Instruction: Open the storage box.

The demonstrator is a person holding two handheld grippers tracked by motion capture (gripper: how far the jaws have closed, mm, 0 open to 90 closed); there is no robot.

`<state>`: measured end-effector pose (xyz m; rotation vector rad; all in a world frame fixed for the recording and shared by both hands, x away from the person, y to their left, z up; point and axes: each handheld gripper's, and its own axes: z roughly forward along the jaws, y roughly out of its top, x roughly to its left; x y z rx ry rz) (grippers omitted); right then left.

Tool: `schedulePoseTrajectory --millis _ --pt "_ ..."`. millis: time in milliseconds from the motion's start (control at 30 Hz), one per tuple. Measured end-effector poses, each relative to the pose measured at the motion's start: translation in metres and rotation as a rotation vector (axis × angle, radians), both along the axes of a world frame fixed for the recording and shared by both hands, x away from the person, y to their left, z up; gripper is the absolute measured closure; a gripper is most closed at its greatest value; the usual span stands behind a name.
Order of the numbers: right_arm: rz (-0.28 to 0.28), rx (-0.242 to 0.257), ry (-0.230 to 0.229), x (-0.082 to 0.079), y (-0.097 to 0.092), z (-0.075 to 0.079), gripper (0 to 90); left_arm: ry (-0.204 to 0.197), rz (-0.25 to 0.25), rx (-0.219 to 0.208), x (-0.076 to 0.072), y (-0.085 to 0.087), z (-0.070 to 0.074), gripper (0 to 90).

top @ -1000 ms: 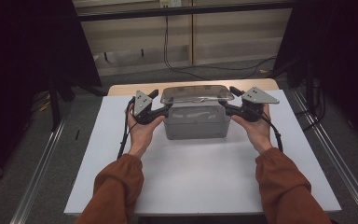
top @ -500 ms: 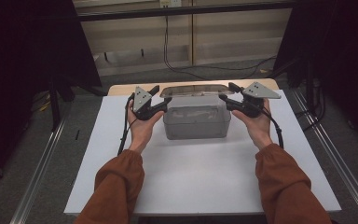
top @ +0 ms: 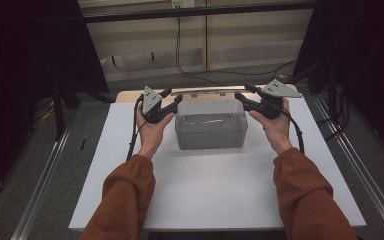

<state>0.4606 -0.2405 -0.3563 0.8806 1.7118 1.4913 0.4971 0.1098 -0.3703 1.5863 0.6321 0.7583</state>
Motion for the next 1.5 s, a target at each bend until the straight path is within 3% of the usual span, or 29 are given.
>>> schedulePoseTrajectory --millis 167,400,500,700,1033,1500 --pt "-0.01 0.007 0.011 0.004 -0.001 -0.001 49.1 -0.006 0.0 0.019 0.004 -0.002 0.002 53.6" --pt "-0.036 -0.005 0.028 0.012 -0.004 -0.009 48.2 0.005 -0.002 0.008 0.01 -0.005 0.0 54.6" --pt "-0.04 0.014 0.024 0.016 -0.006 -0.011 51.8 0.01 -0.003 0.015 0.011 -0.005 -0.002 56.1" --pt "-0.036 -0.034 0.029 0.022 -0.007 -0.009 56.4 0.015 0.002 0.006 0.014 -0.005 -0.001 57.3" --pt "-0.053 -0.044 0.035 0.031 -0.007 -0.012 59.4 0.023 0.019 0.009 0.019 -0.005 0.002 58.9" --pt "-0.041 -0.03 0.037 0.04 -0.008 -0.009 63.7 0.032 0.048 0.028 0.031 -0.001 -0.001 58.0"
